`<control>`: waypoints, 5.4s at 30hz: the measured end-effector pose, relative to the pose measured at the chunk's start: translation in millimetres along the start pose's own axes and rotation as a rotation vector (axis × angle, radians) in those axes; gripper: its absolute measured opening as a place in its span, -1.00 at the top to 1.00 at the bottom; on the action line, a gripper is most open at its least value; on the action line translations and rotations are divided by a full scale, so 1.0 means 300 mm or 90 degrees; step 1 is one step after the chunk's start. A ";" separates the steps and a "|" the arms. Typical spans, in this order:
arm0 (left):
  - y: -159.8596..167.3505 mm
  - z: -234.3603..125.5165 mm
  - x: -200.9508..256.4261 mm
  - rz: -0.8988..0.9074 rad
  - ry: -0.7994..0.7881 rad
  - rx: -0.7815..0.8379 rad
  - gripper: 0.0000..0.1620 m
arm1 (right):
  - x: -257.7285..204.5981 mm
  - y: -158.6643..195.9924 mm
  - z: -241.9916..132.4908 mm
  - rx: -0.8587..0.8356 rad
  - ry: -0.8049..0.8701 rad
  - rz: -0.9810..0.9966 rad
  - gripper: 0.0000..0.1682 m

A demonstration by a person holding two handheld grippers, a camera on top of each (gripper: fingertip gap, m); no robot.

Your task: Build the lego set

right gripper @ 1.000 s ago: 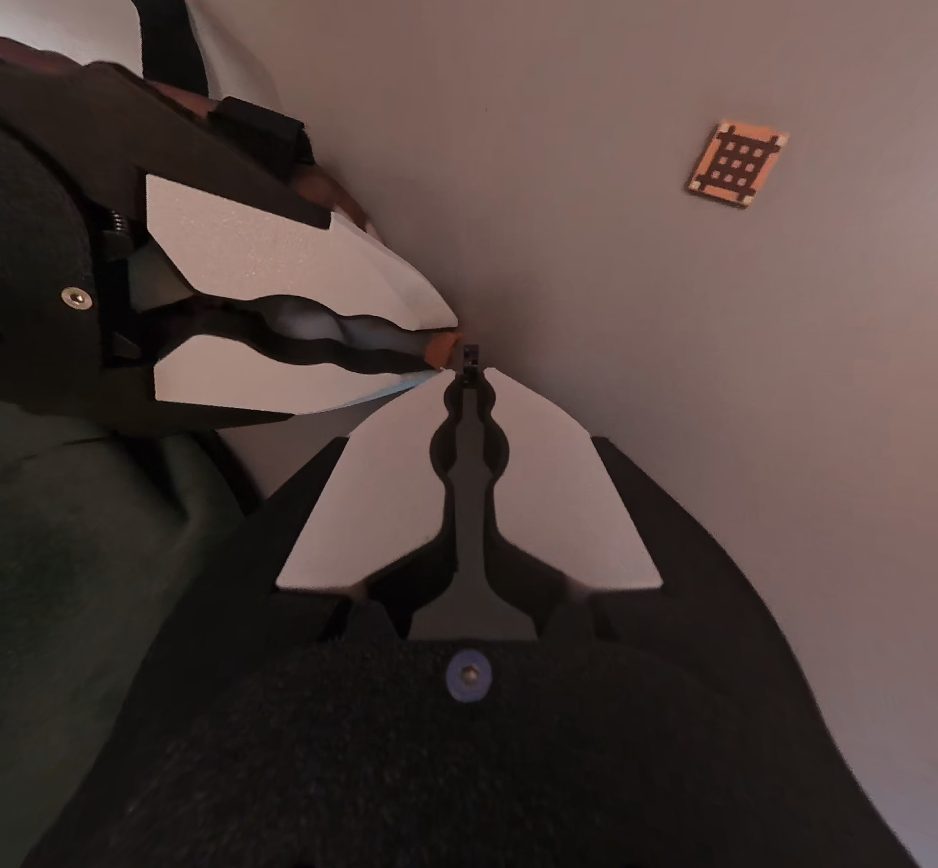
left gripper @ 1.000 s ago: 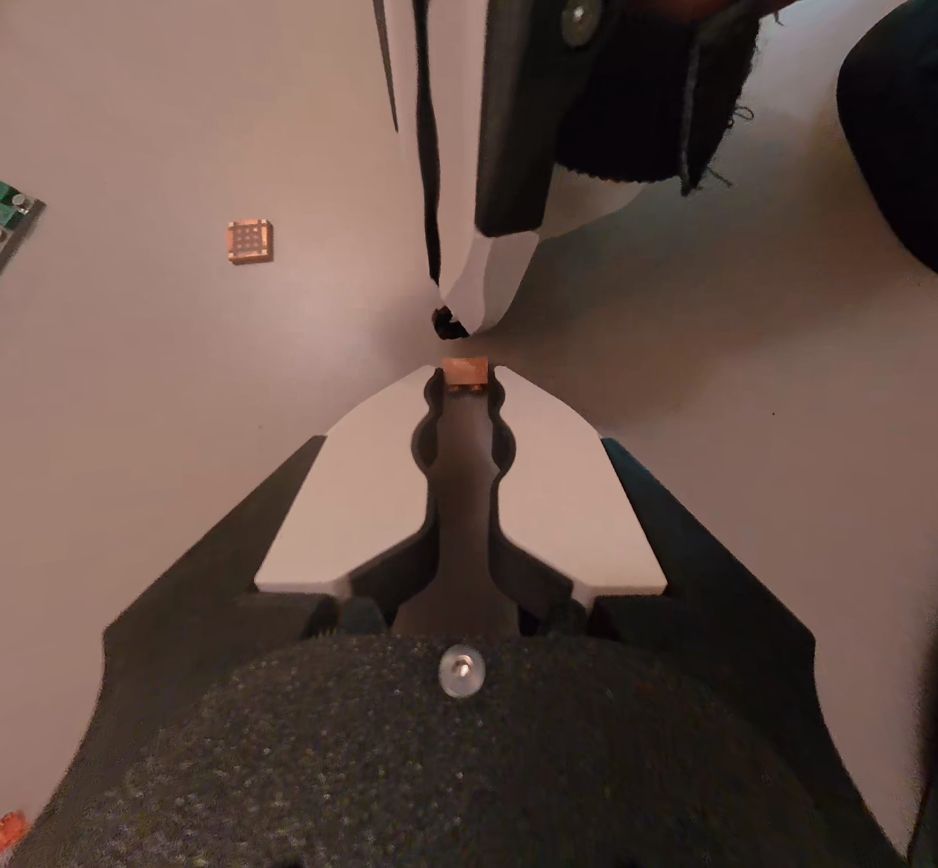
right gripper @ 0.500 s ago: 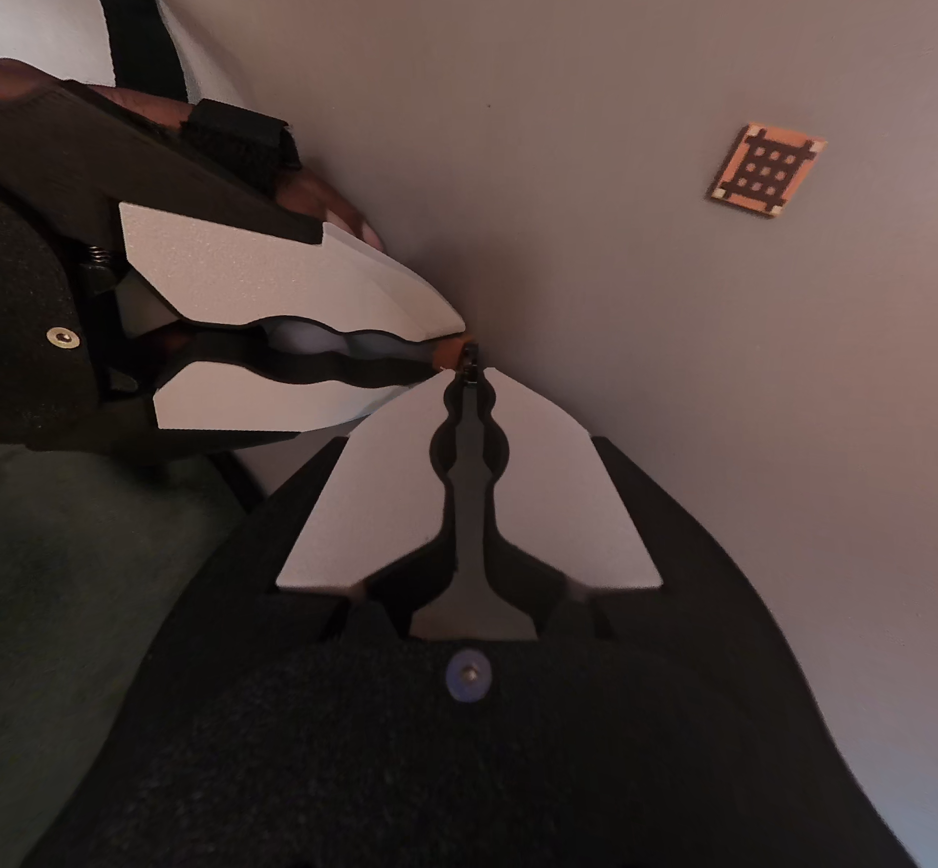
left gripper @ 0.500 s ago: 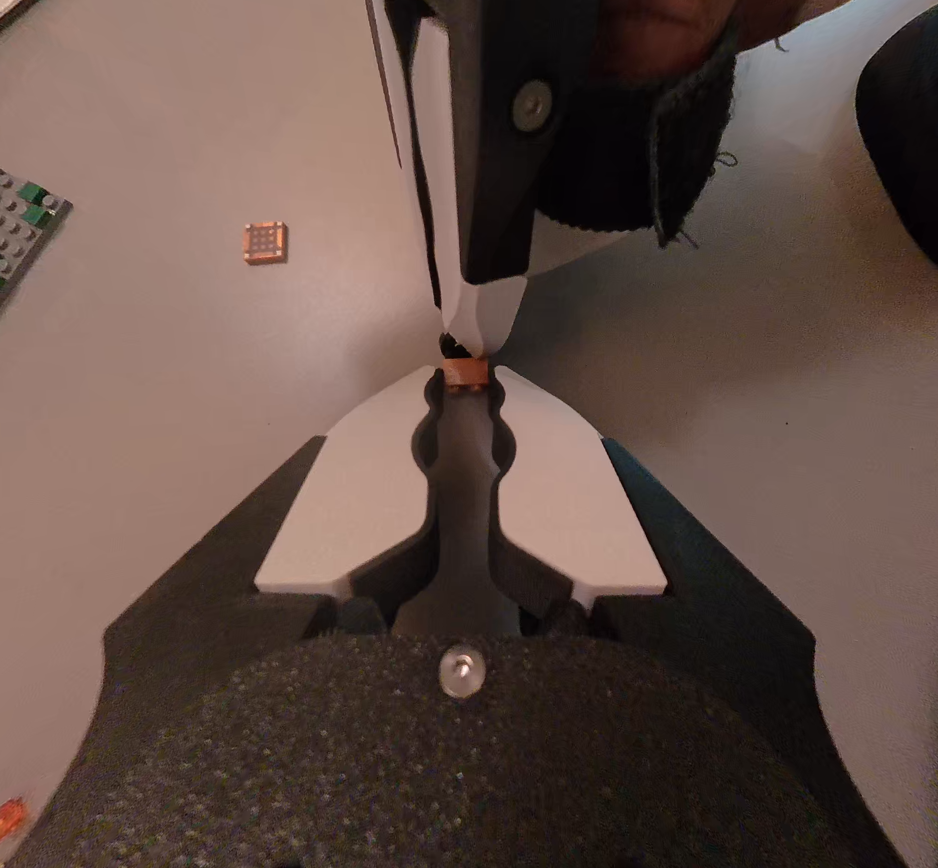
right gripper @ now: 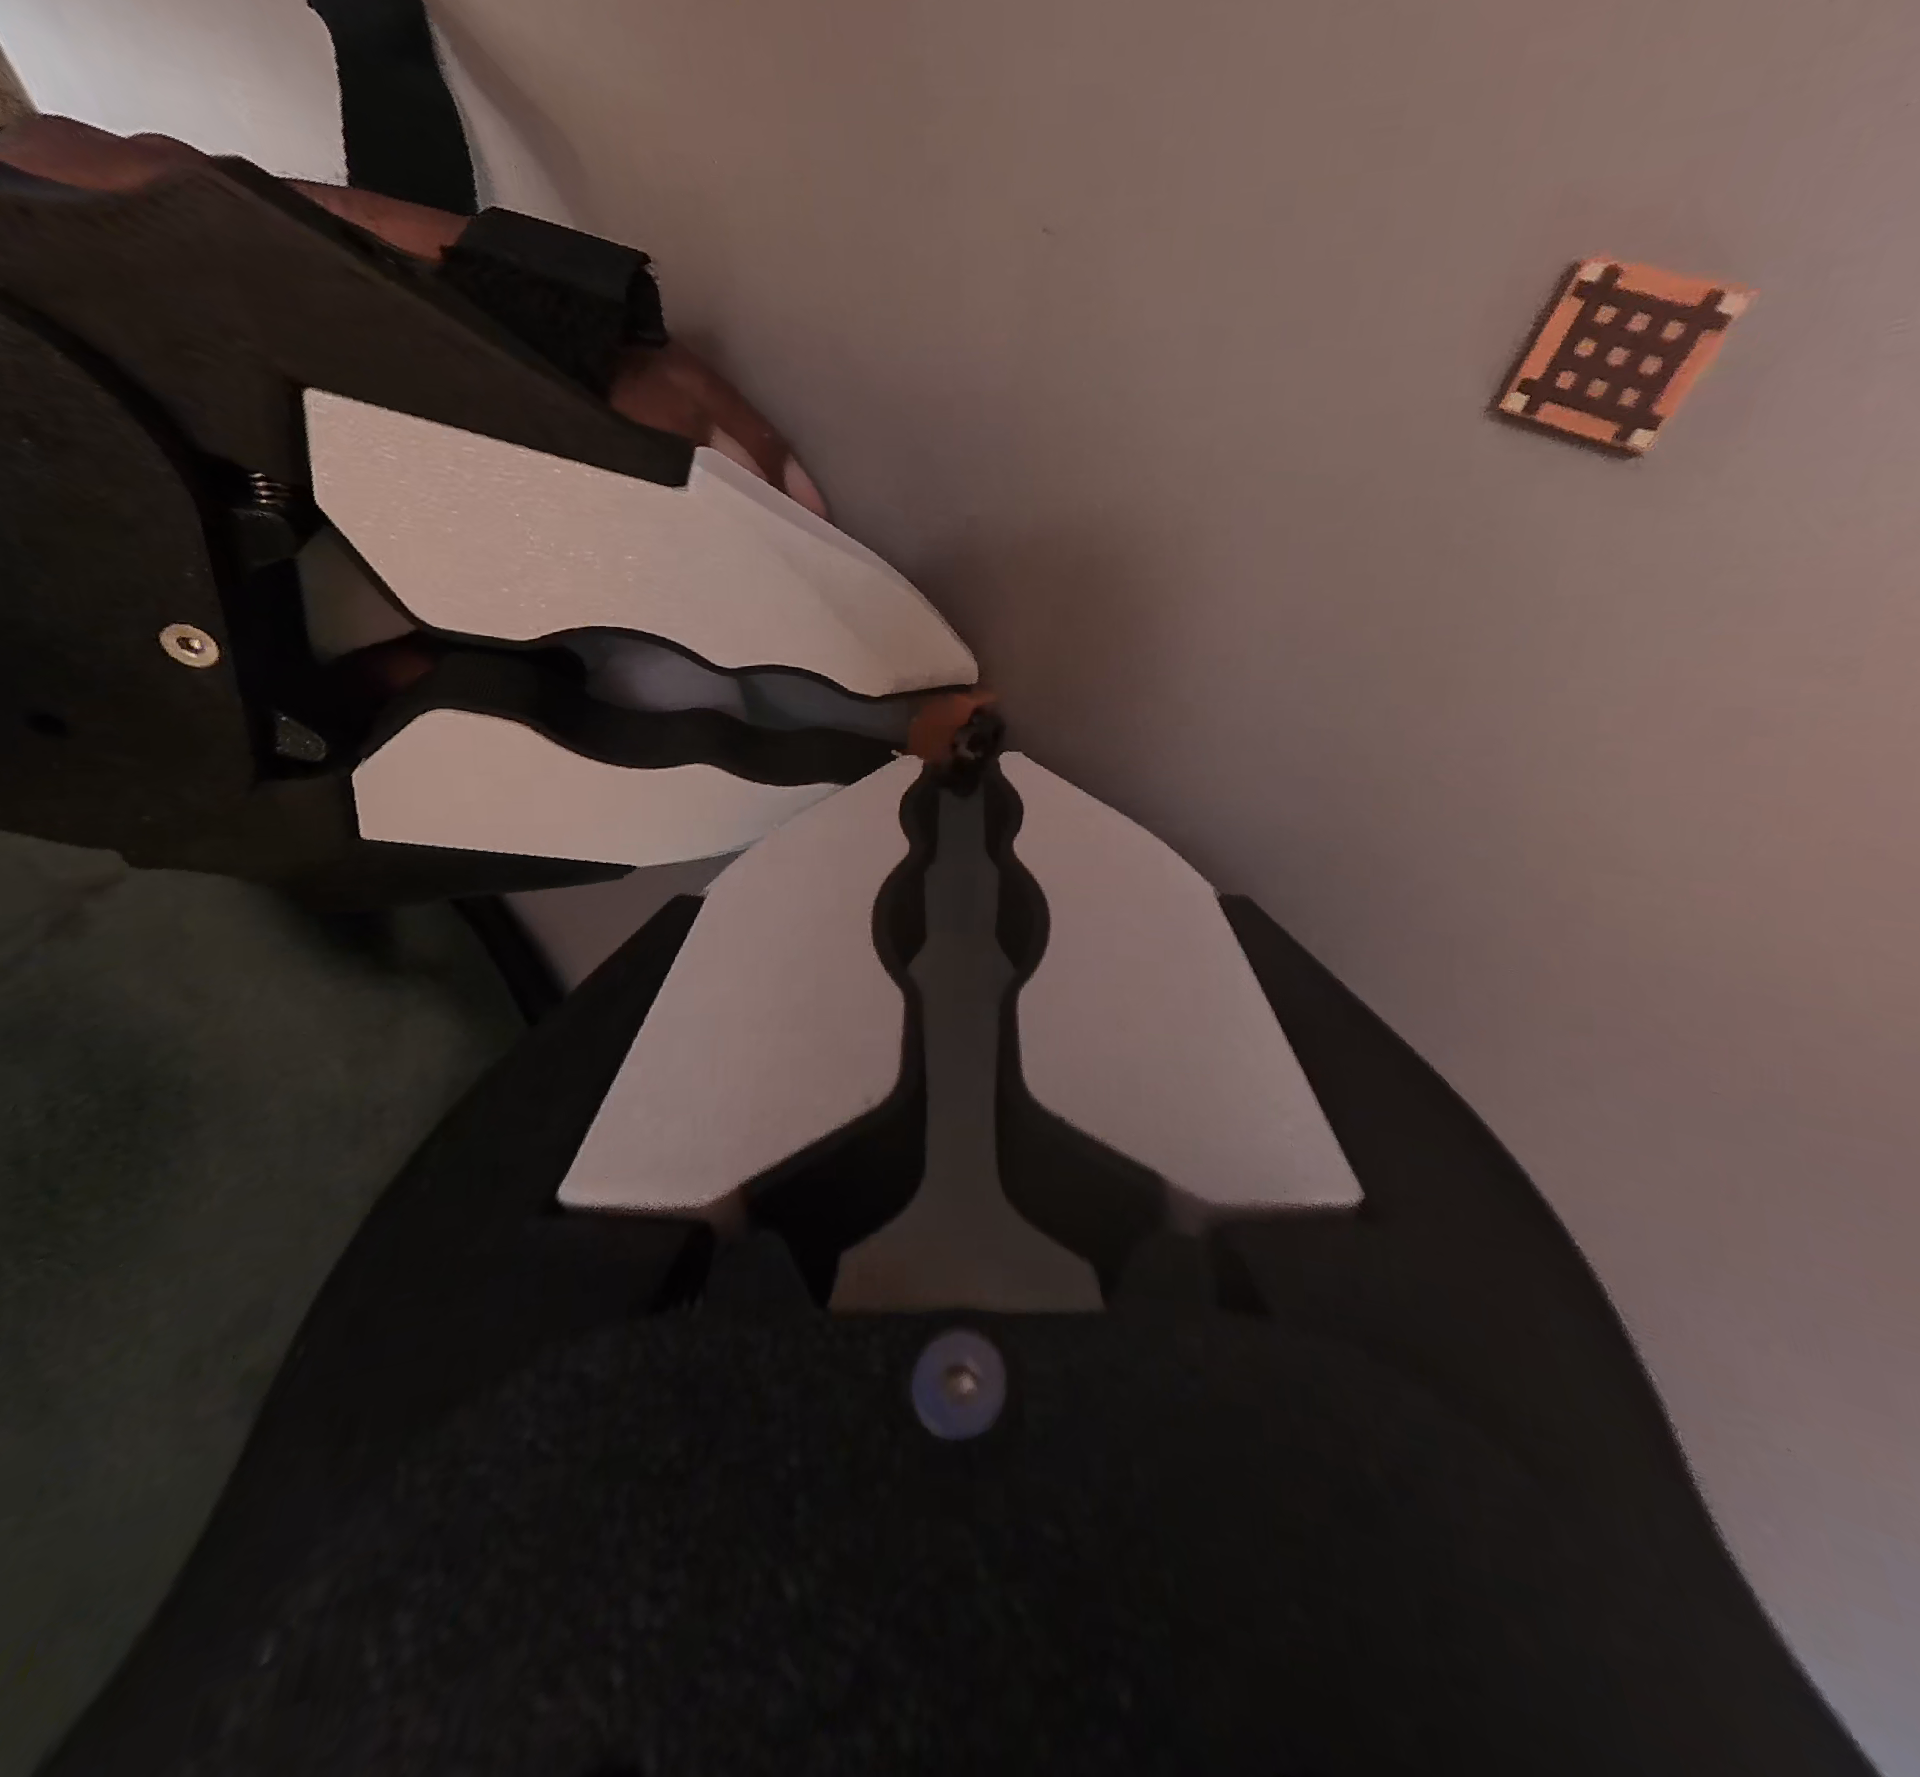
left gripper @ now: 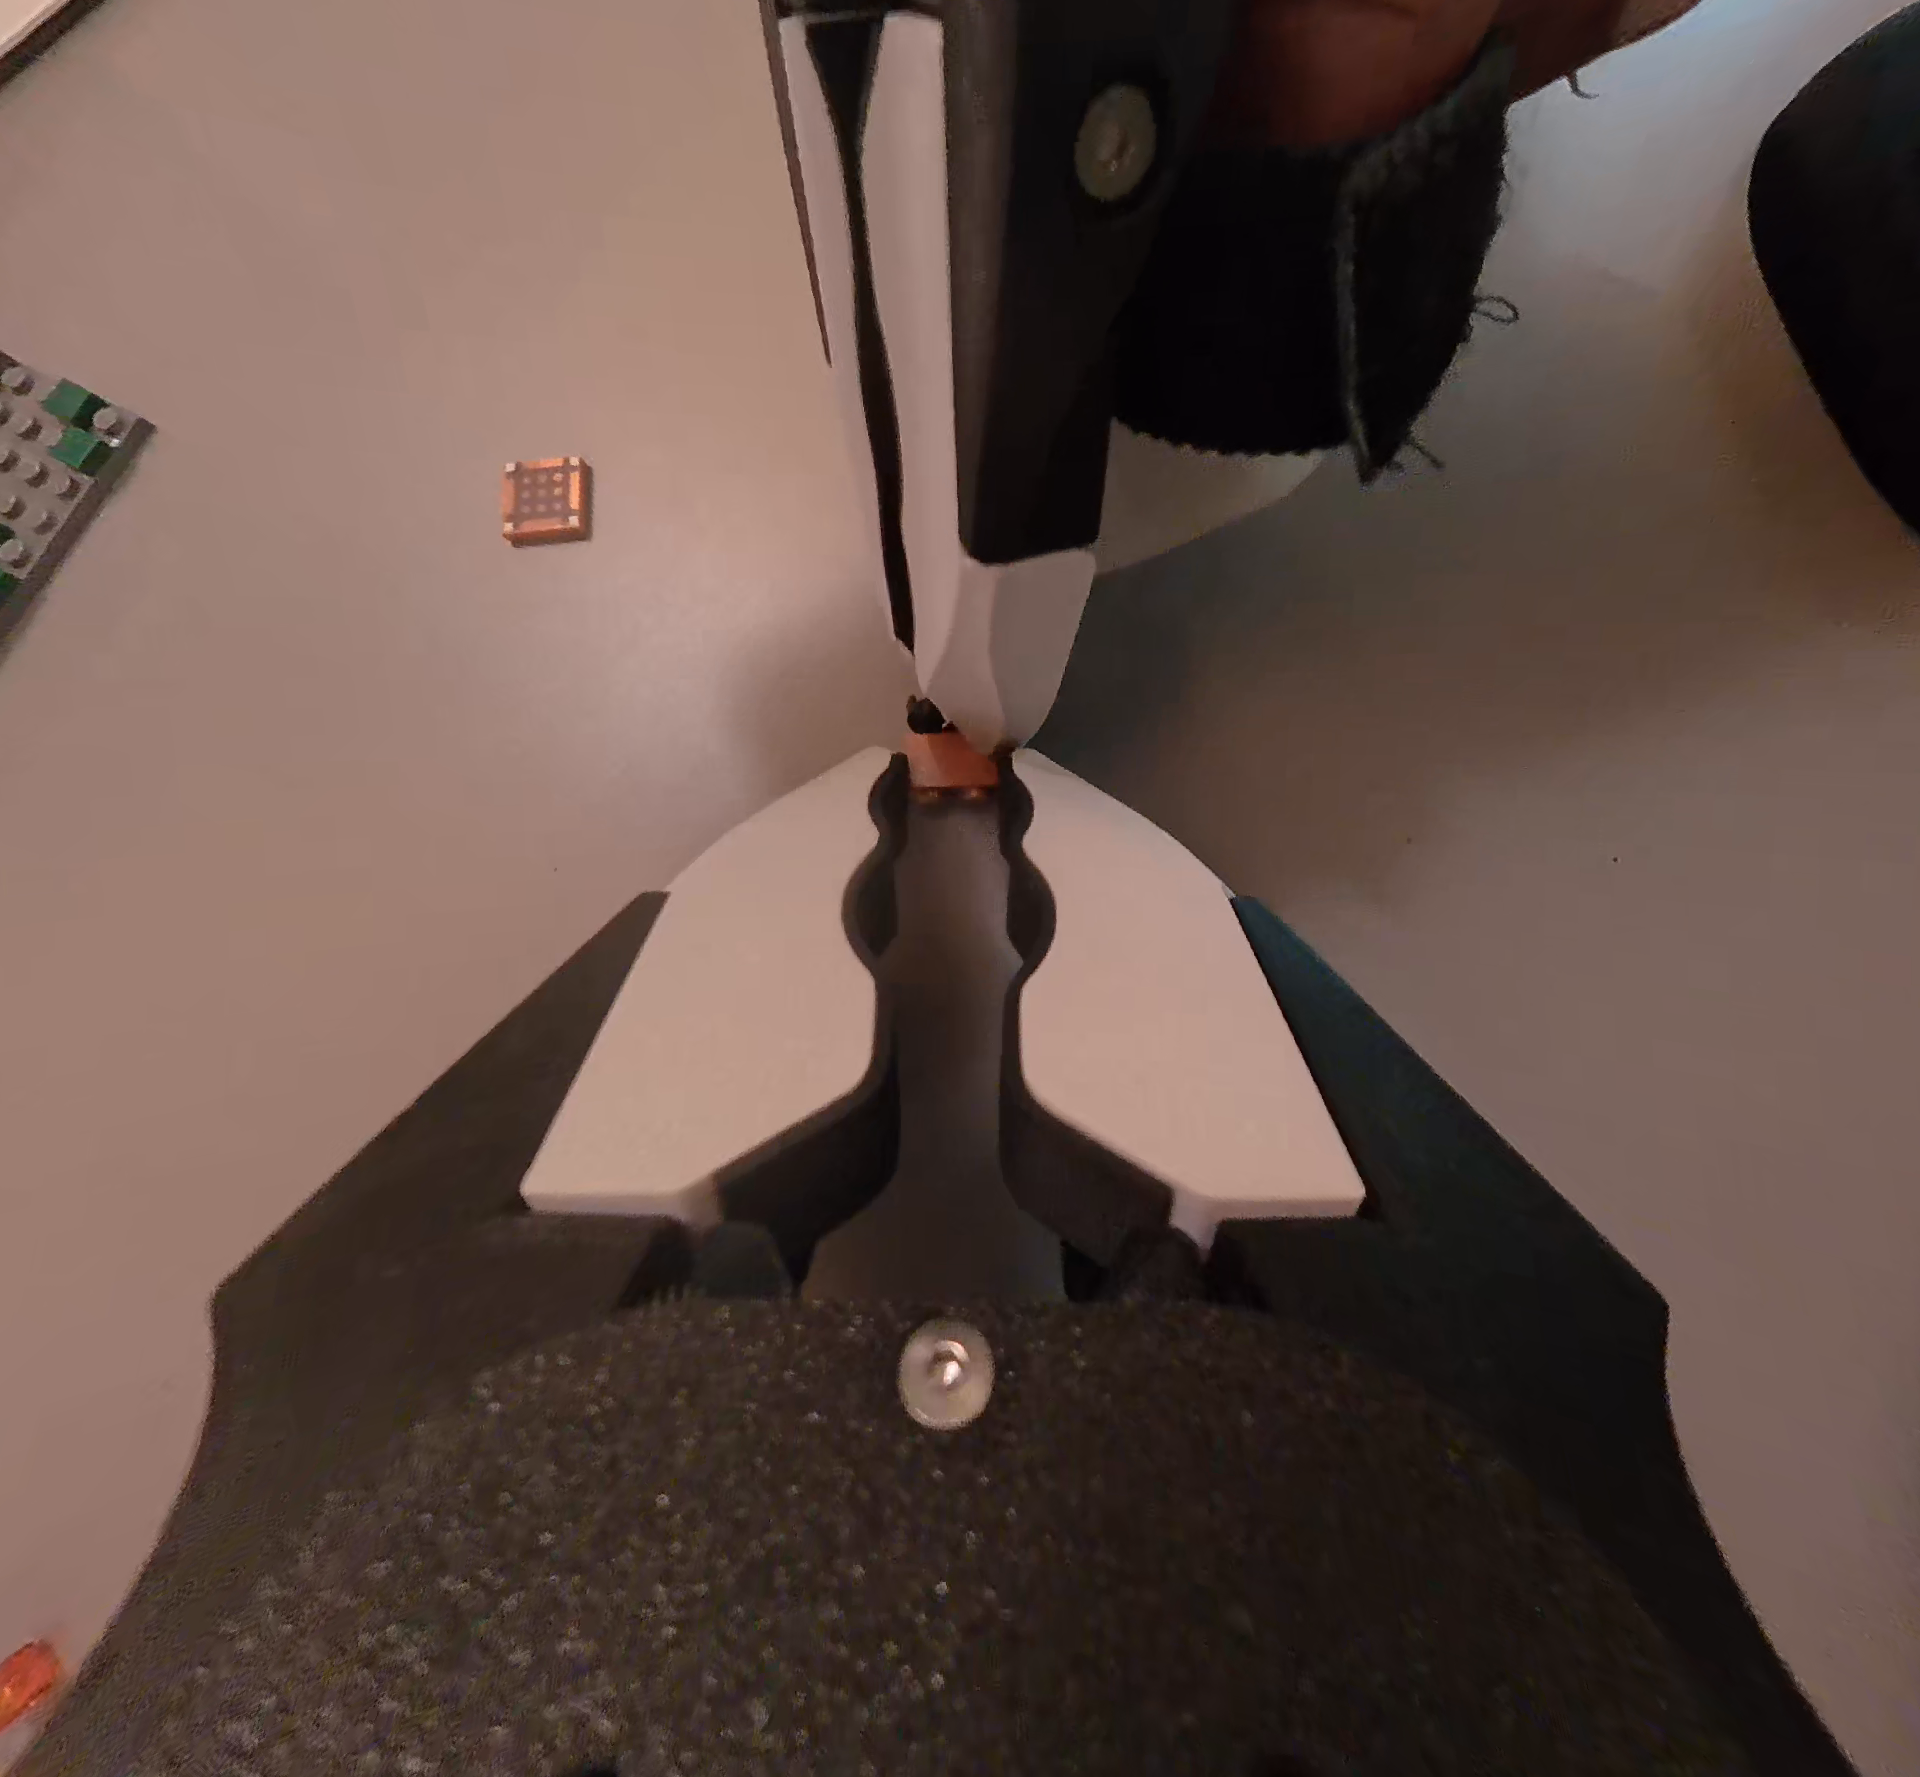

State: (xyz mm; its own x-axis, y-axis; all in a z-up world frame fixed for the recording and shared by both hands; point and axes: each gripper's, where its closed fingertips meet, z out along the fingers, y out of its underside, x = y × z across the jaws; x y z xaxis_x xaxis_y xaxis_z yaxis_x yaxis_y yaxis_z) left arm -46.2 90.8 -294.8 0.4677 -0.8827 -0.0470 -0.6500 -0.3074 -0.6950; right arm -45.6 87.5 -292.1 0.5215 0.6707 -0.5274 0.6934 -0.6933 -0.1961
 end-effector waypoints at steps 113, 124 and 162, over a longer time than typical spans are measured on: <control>0.010 -0.057 0.053 0.002 0.155 0.022 0.63 | 0.005 0.001 -0.003 0.273 0.263 -0.185 0.59; 0.020 -0.097 -0.007 -0.001 0.110 0.035 0.66 | 0.005 -0.017 0.009 0.314 0.366 -0.136 0.65; -0.254 -0.338 0.023 -0.045 0.259 0.425 0.64 | -0.245 -0.053 -0.342 0.694 -0.130 -0.342 0.82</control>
State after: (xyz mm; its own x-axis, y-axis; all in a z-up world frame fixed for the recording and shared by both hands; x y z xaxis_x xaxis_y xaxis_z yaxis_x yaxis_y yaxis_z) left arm -54.3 72.1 -169.3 0.1543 -0.9695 0.1903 -0.0696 -0.2028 -0.9767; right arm -43.9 76.3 -165.4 0.1431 0.9531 -0.2665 -0.0318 -0.2648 -0.9638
